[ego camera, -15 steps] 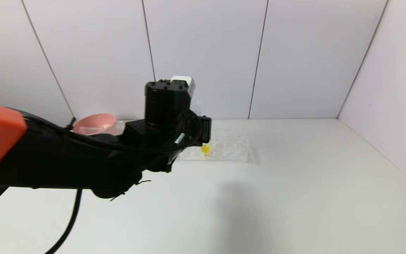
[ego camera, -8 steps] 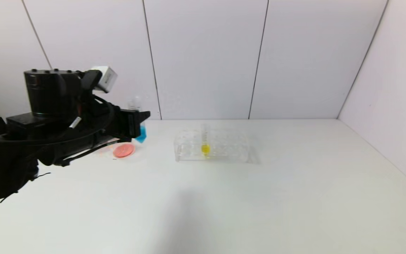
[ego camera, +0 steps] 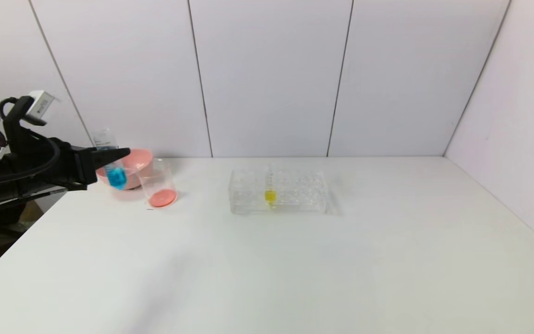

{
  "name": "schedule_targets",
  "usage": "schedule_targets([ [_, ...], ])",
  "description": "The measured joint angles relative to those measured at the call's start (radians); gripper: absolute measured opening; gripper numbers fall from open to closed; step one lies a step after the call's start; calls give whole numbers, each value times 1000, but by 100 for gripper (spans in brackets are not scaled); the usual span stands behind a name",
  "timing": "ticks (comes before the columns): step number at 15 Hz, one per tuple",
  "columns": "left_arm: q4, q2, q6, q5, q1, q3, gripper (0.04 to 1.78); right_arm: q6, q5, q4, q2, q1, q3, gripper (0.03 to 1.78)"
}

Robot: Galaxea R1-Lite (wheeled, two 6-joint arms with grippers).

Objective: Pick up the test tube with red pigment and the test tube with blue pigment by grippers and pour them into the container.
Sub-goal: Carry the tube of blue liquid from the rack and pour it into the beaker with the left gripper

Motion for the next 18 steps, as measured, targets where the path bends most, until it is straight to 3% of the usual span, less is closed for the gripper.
schedule_targets([
  [2, -2, 28, 42, -124, 77, -18, 51, 0, 0, 0, 0, 0, 0, 177],
  [4, -4, 65, 48, -170, 114, -53, 51, 0, 0, 0, 0, -1, 0, 177],
  [14, 9, 358, 70, -174, 161, -373, 51, 0, 0, 0, 0, 0, 0, 177],
  [18, 227, 437, 231, -174, 159, -533, 51, 0, 0, 0, 0, -1, 0, 177],
])
